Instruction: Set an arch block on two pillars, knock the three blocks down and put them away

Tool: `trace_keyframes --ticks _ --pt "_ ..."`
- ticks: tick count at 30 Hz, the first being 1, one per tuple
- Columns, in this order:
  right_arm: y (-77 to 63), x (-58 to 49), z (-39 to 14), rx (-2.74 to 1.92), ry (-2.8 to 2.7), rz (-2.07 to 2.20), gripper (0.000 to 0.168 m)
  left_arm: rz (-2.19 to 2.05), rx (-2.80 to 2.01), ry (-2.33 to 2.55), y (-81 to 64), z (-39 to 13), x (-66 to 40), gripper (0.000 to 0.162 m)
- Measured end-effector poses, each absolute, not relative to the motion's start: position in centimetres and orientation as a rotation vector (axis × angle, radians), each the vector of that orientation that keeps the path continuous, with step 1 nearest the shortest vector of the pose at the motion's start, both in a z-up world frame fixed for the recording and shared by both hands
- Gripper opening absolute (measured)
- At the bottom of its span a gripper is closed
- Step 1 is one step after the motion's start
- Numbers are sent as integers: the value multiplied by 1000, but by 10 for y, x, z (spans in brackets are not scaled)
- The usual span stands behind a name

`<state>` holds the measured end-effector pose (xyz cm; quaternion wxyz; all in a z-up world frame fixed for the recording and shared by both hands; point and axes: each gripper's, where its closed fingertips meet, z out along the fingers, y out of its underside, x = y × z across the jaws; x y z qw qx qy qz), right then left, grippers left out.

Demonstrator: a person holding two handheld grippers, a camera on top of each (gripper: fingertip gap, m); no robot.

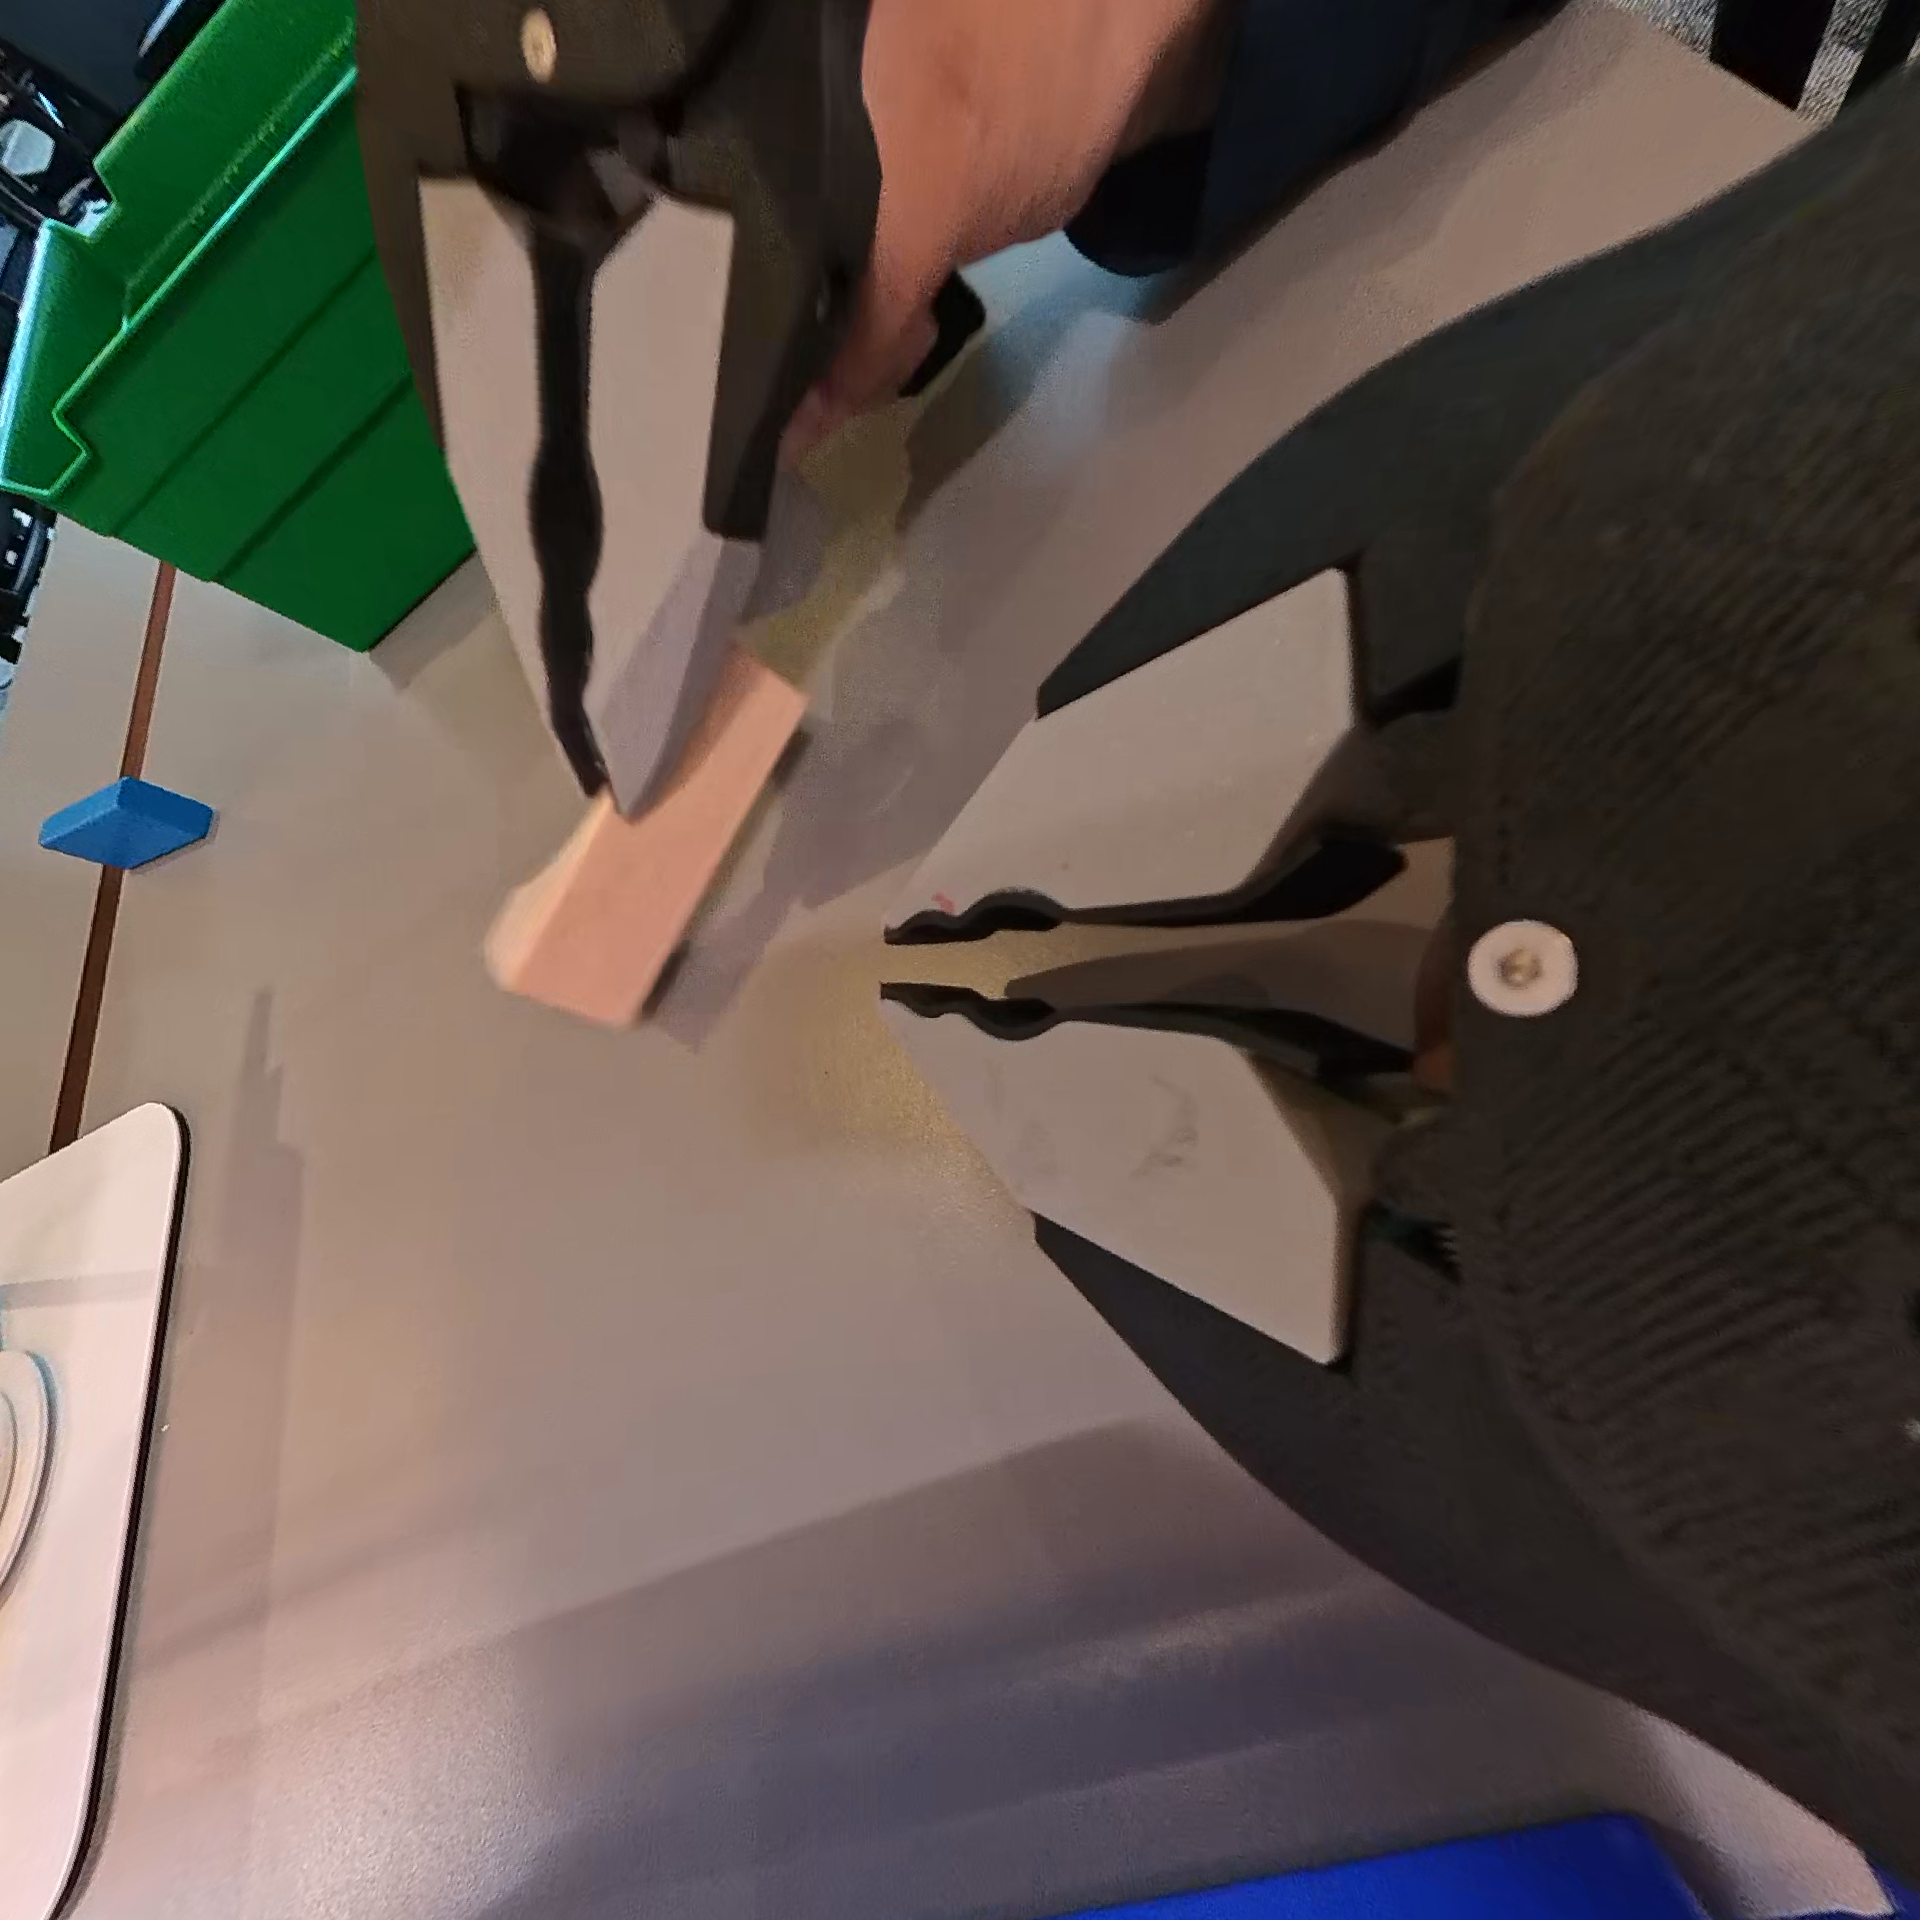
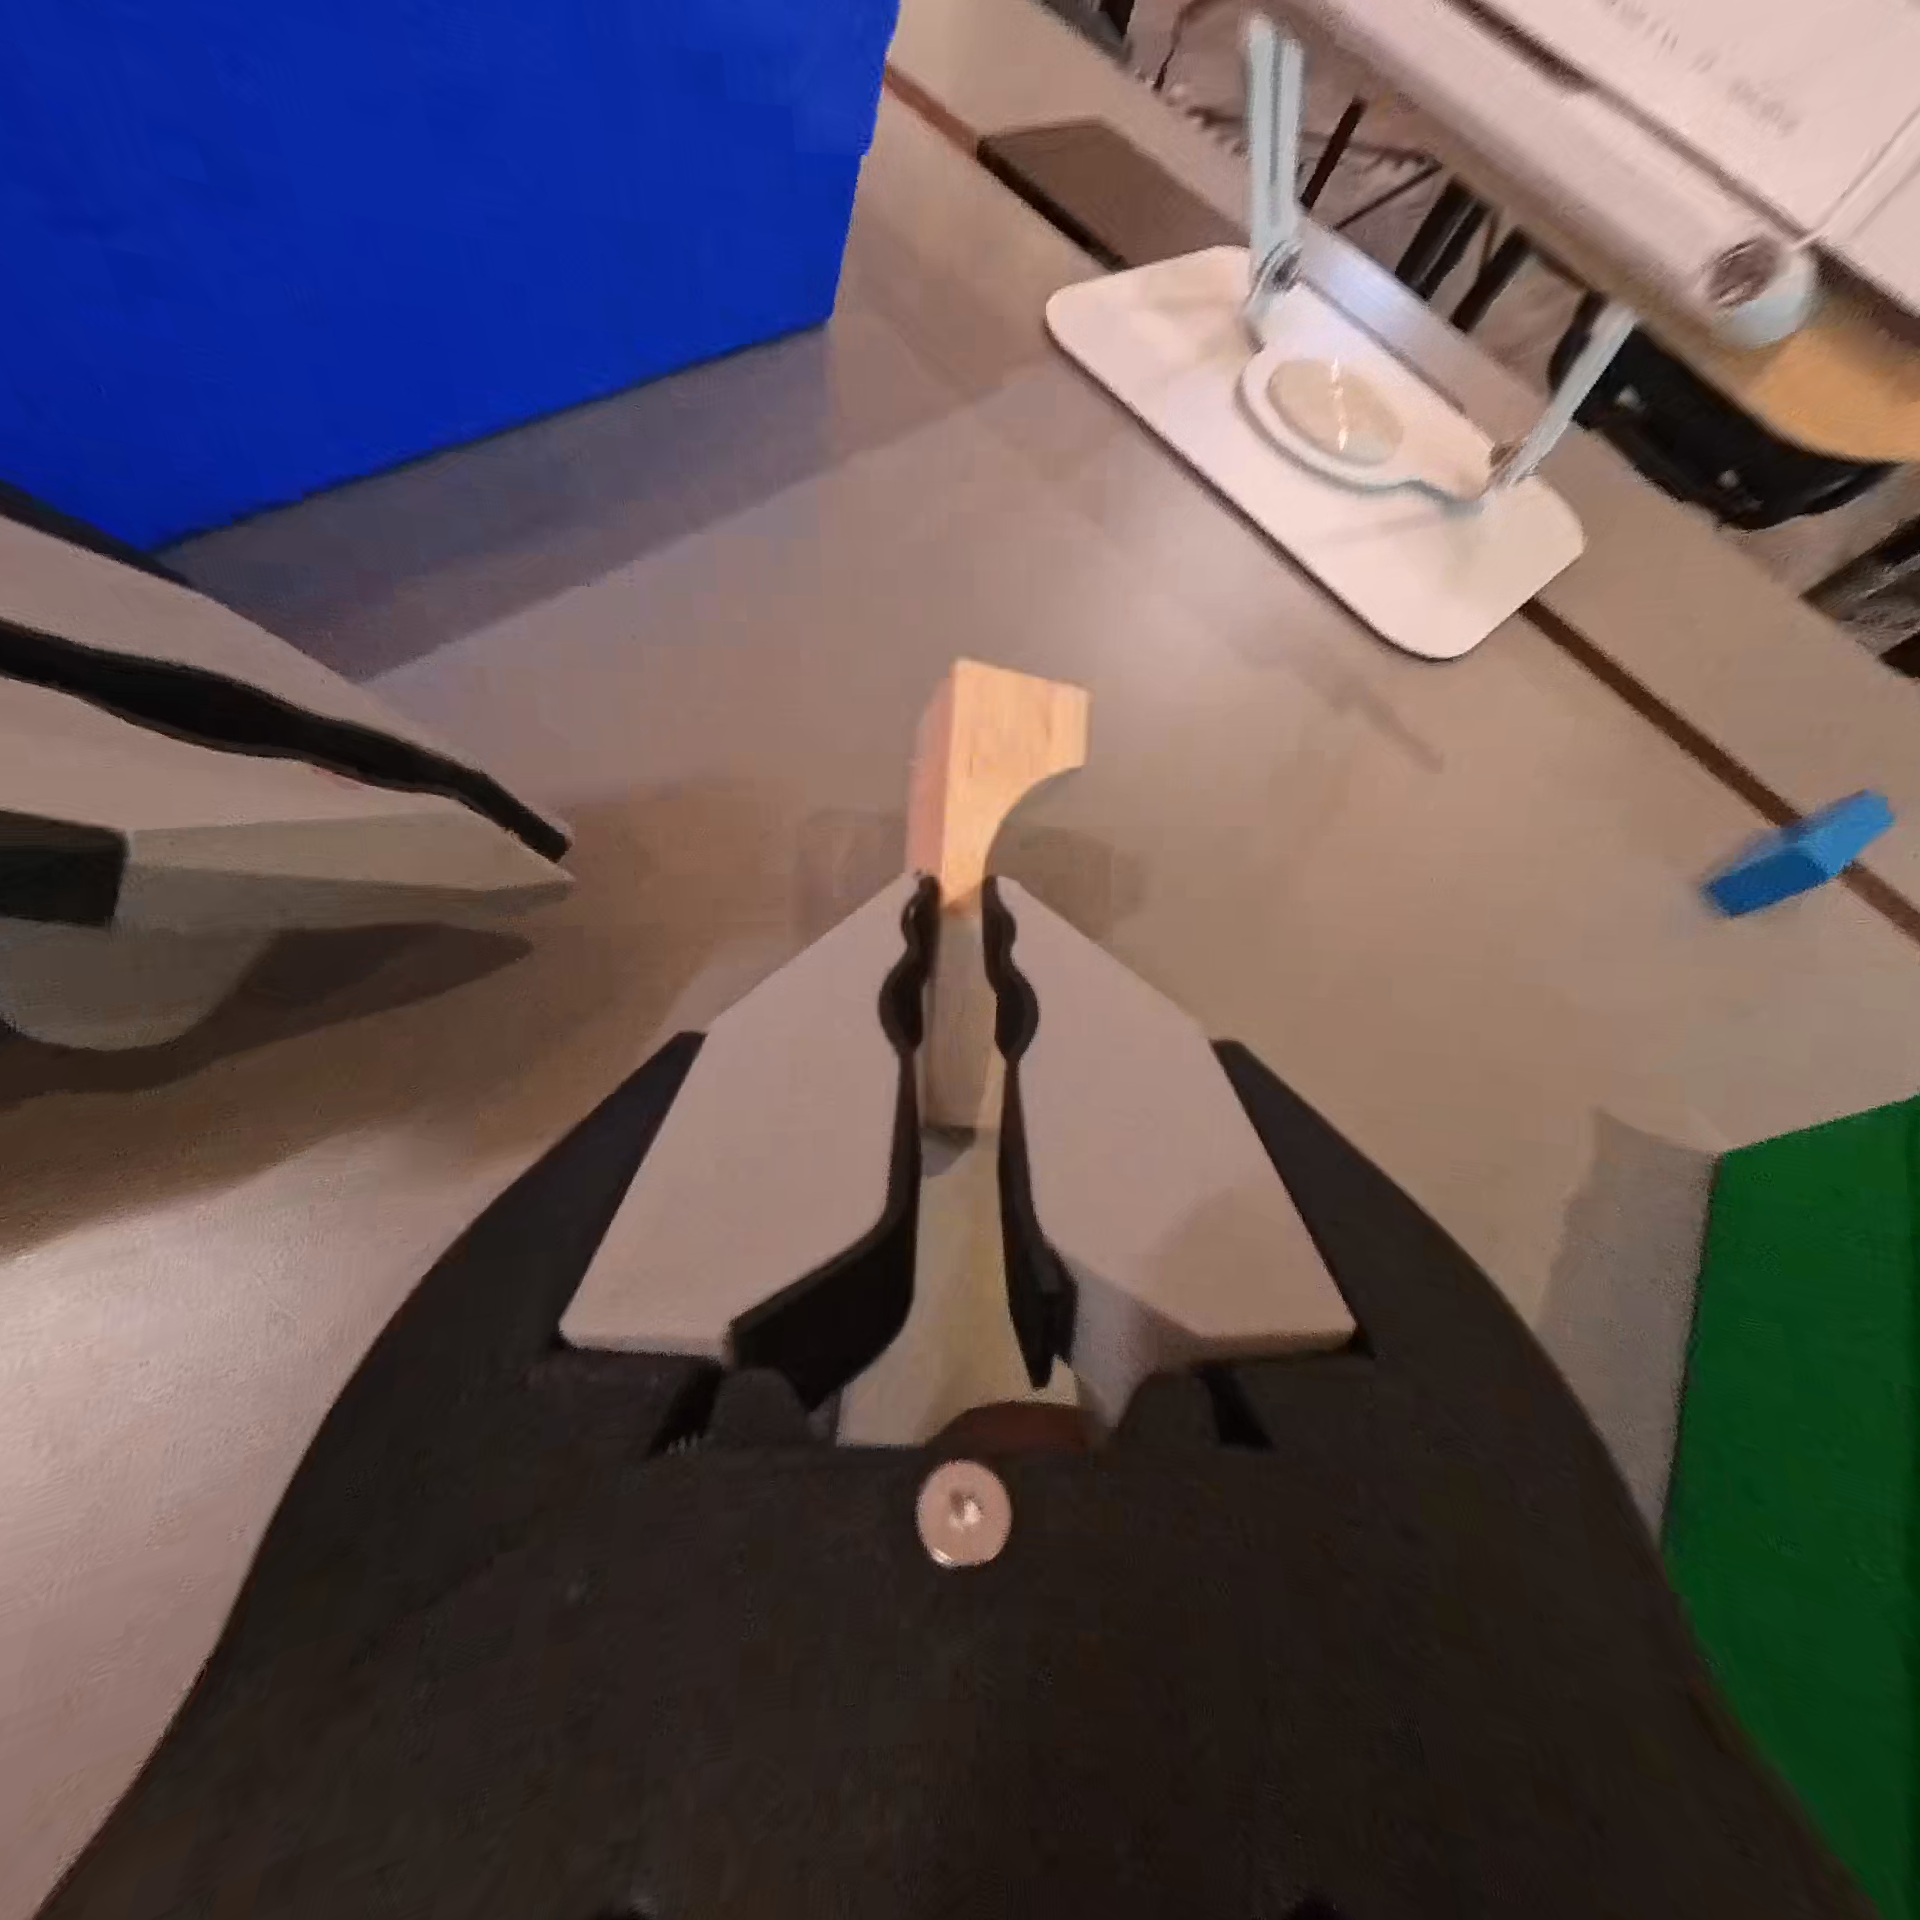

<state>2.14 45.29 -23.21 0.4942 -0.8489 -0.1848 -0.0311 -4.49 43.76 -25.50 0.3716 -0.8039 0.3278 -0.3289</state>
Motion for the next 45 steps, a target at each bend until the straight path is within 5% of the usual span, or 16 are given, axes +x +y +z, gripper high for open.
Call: trace_keyframes --ticks 11,22,33,35,37,45 --pt "453 20 -240 -2084 -428 8 6 -859 -2067 840 437 -256 -44 5" --pt "424 -17 -255 -2203 -446 599 0 -861 -2068 850 435 -256 -44 5" --pt "426 -23 -255 -2146 -672 323 40 -858 -2070 857 435 -257 -43 5" --pt "425 -21 -274 -2222 -741 215 37 -858 -2071 857 435 -257 -43 6" --pt "422 -31 -282 -2229 -809 222 18 -855 -2071 860 435 -257 -43 5" --pt "421 -35 -276 -2230 -821 194 16 -857 -2076 855 435 -257 -43 5"
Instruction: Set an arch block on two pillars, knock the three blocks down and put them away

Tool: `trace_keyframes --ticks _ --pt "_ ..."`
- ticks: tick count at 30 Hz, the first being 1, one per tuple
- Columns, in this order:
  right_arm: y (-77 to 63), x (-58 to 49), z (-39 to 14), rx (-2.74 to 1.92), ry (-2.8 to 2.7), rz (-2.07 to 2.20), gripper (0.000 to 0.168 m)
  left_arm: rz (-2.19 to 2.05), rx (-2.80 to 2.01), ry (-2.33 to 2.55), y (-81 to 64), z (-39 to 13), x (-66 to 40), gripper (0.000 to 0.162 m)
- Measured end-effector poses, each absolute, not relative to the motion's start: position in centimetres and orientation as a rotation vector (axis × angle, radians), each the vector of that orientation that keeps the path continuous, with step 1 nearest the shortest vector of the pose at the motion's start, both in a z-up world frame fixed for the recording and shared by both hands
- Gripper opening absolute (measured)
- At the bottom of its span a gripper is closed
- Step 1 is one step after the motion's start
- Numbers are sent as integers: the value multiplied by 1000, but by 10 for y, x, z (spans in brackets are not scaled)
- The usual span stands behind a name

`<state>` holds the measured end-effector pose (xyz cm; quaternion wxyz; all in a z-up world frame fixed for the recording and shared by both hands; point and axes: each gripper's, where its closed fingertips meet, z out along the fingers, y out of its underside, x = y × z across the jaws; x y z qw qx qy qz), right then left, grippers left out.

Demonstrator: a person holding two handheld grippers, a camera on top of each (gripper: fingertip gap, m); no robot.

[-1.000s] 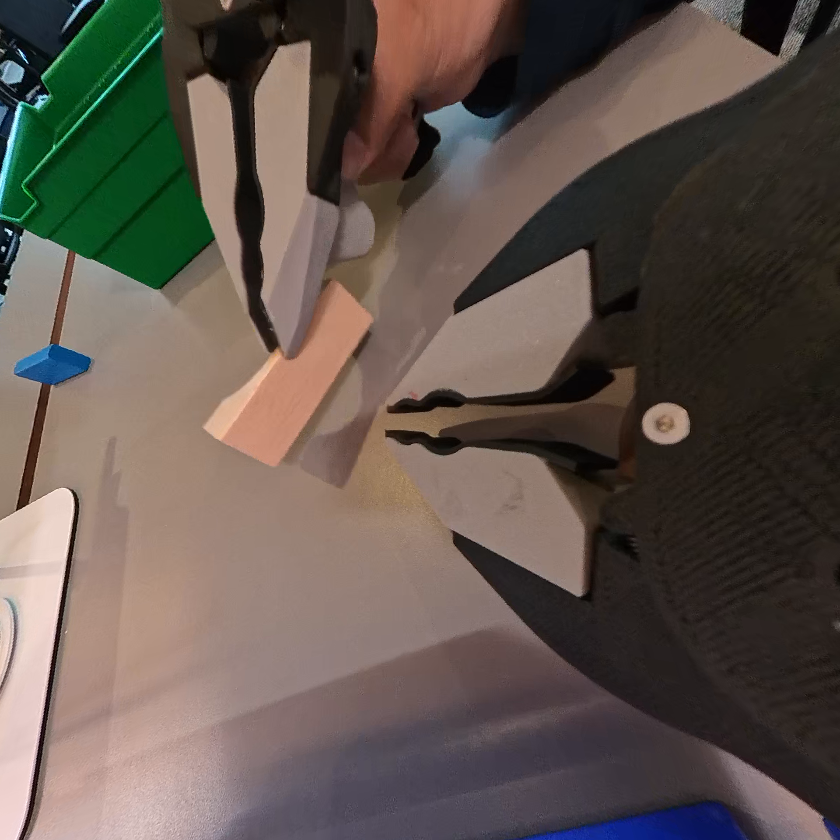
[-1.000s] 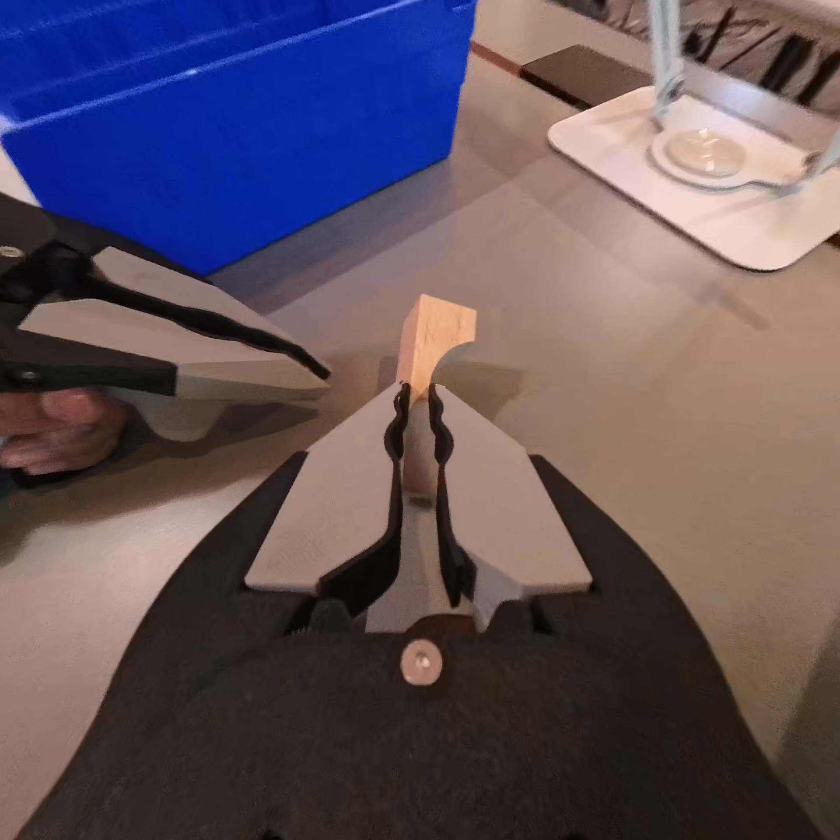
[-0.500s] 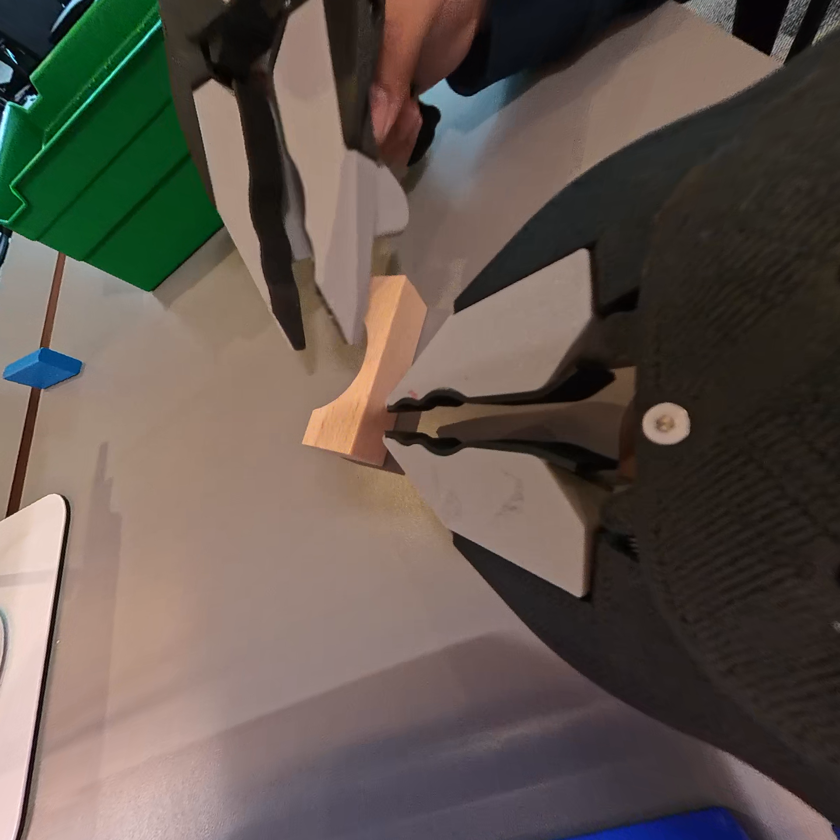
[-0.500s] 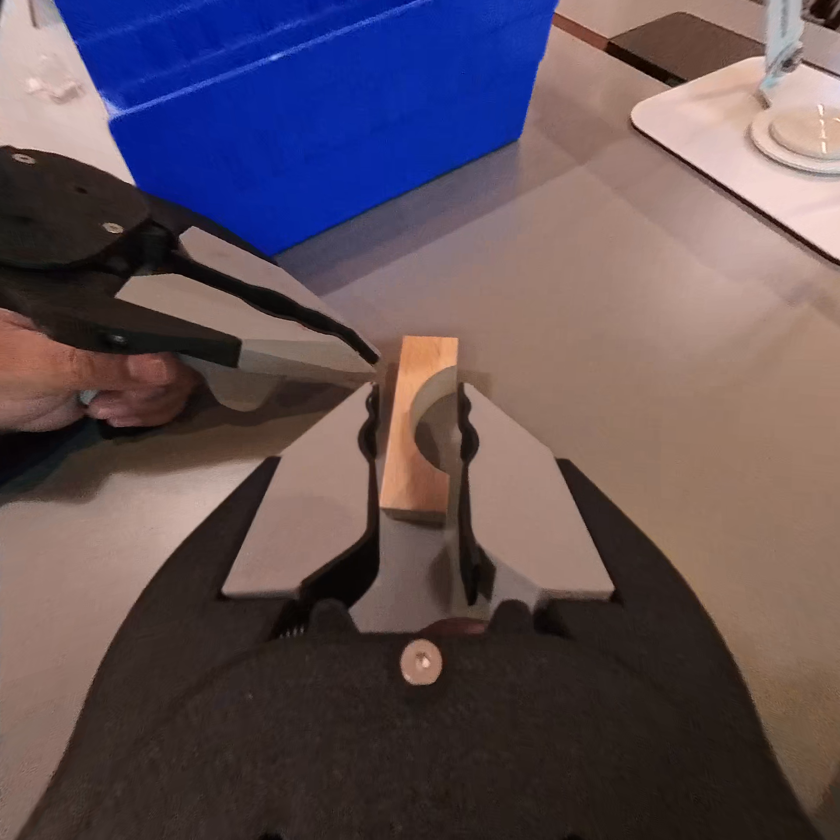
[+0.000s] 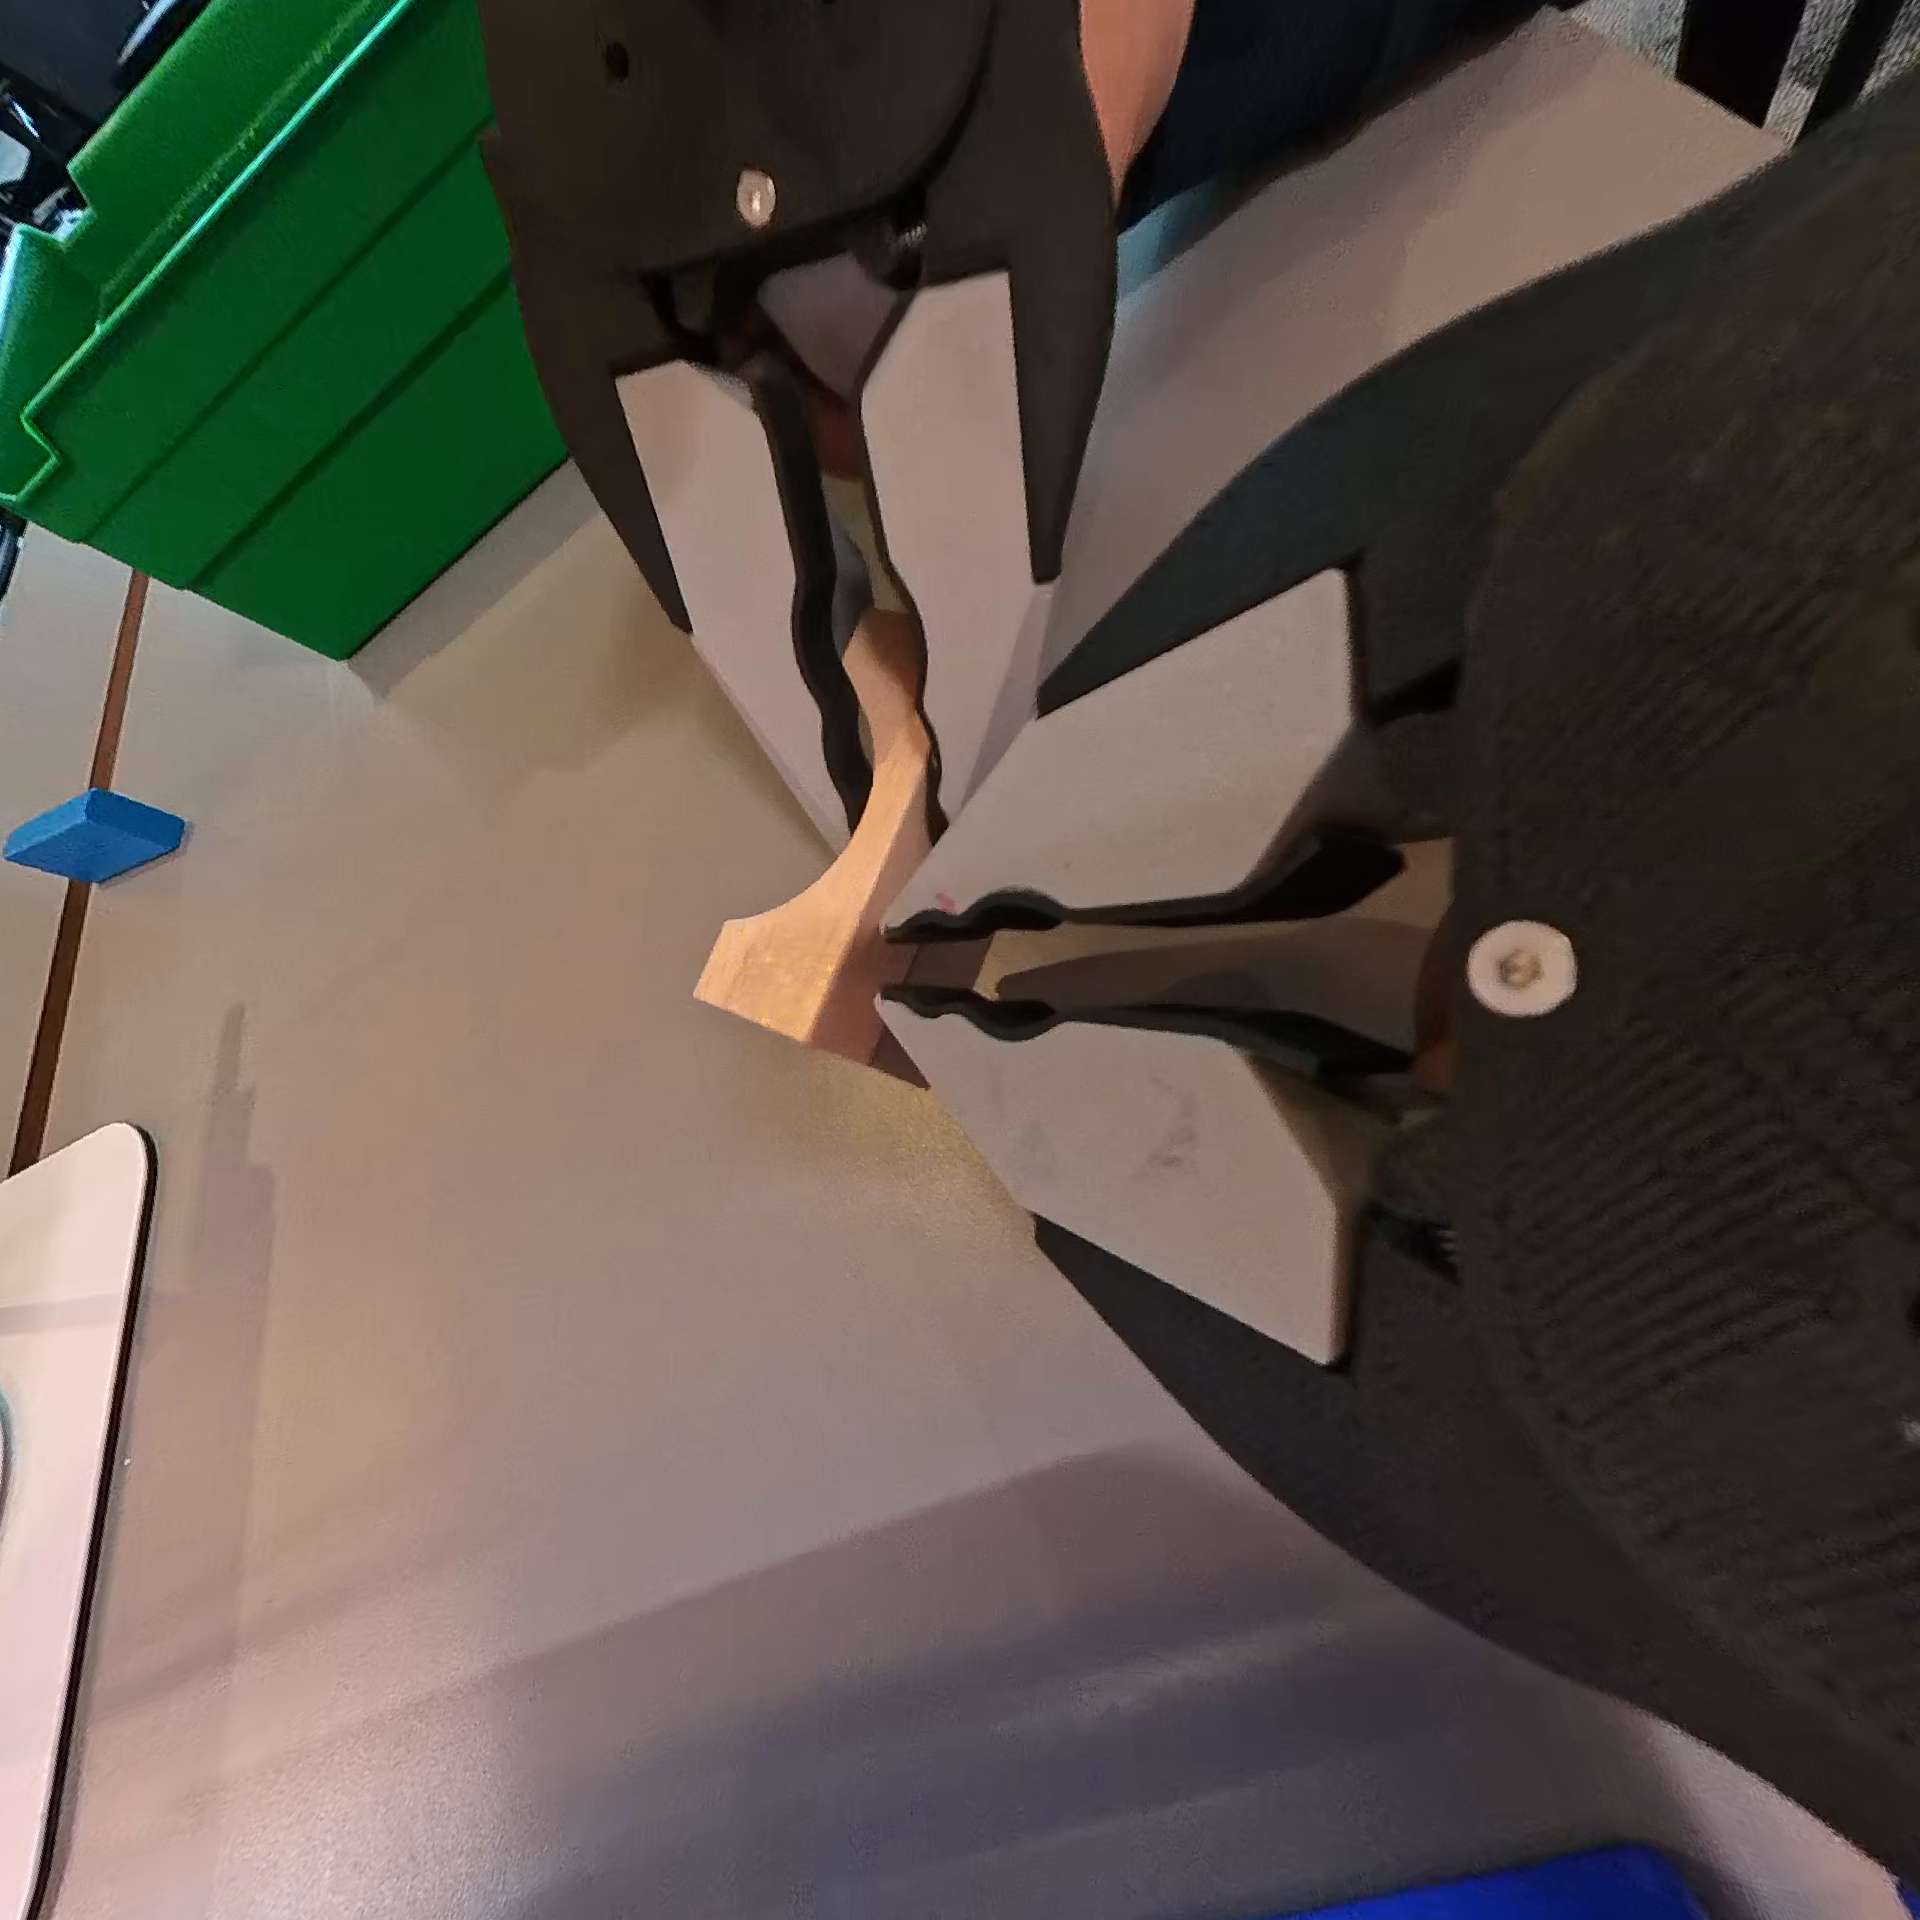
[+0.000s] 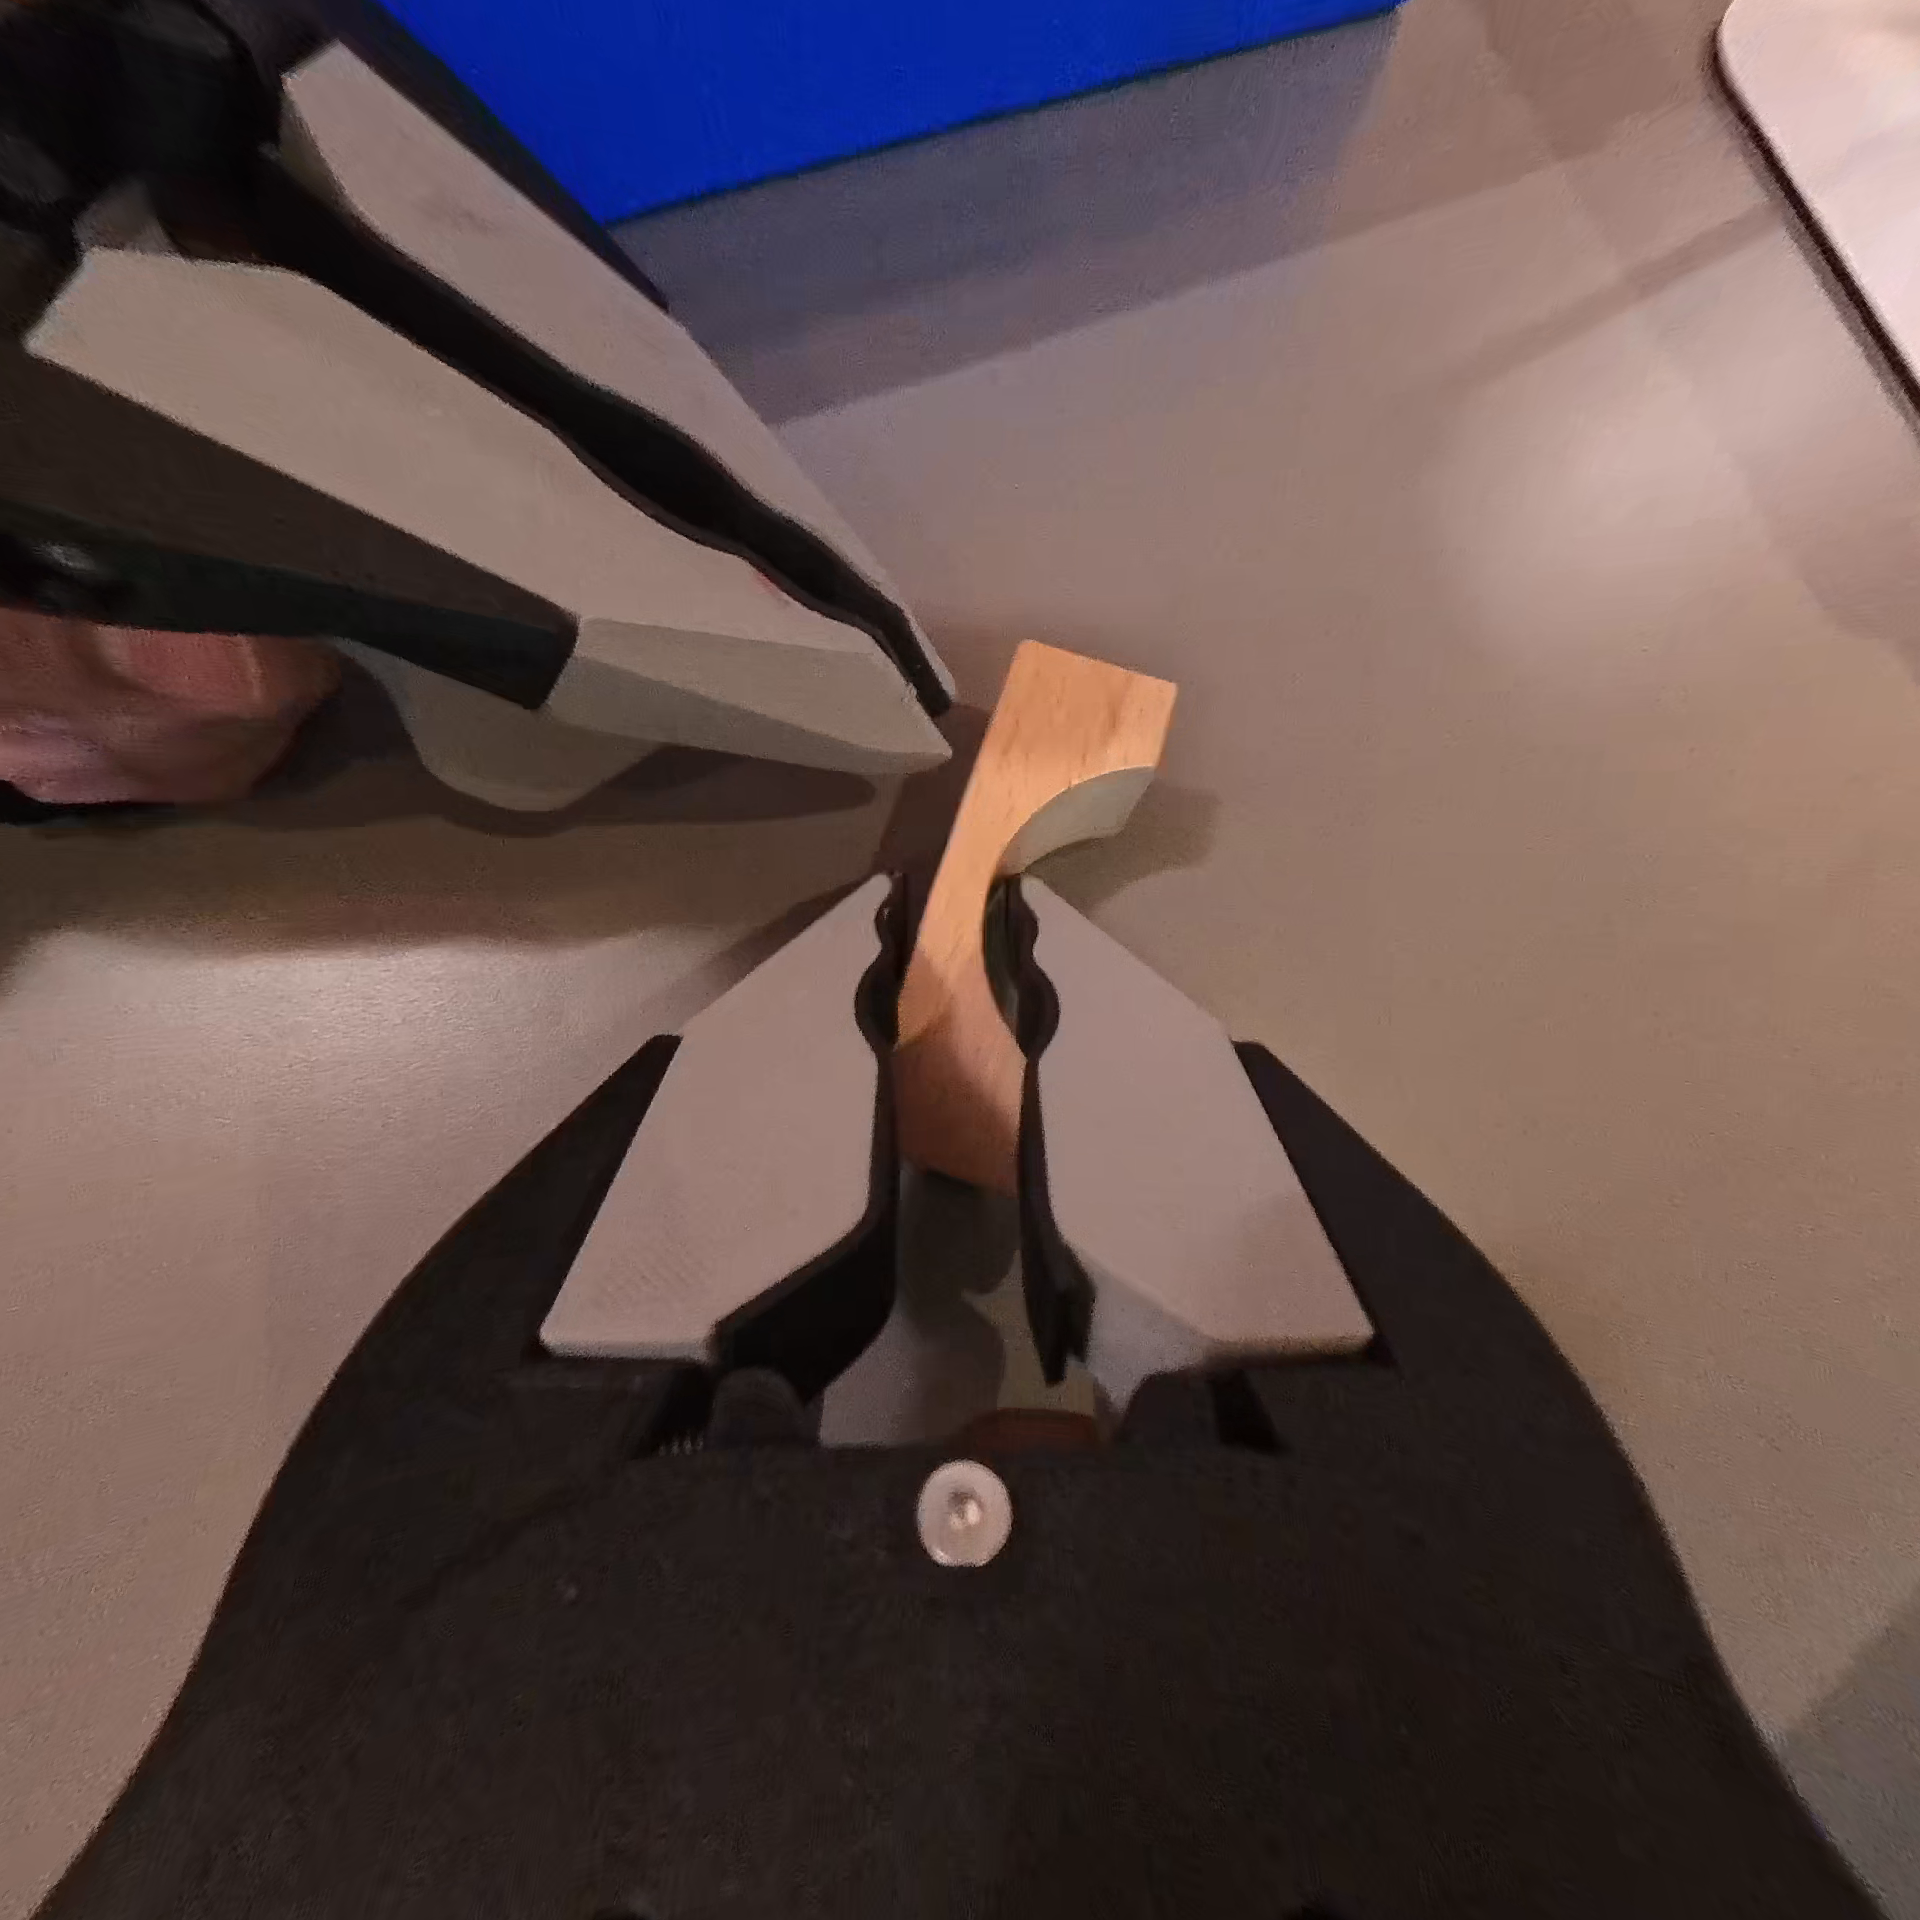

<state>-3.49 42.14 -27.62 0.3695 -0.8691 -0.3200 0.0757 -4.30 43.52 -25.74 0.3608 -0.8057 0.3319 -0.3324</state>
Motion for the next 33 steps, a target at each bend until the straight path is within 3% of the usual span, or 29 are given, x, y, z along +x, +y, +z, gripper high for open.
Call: trace_keyframes --ticks 5,19,27,30,33 --pt "431 -26 -237 -2083 -645 277 15 -855 -2073 857 435 -257 -43 5" --pt "409 21 -120 -1587 -431 -134 15 -866 -2070 859 434 -256 -43 5" --pt "359 91 -56 -1454 -220 -130 15 -858 -2078 880 432 -259 -41 6" --pt "347 149 -52 -1531 -106 -313 15 -857 -2085 883 432 -260 -41 6" --pt "343 212 -87 -1707 25 -412 15 -852 -2088 892 432 -261 -40 6"
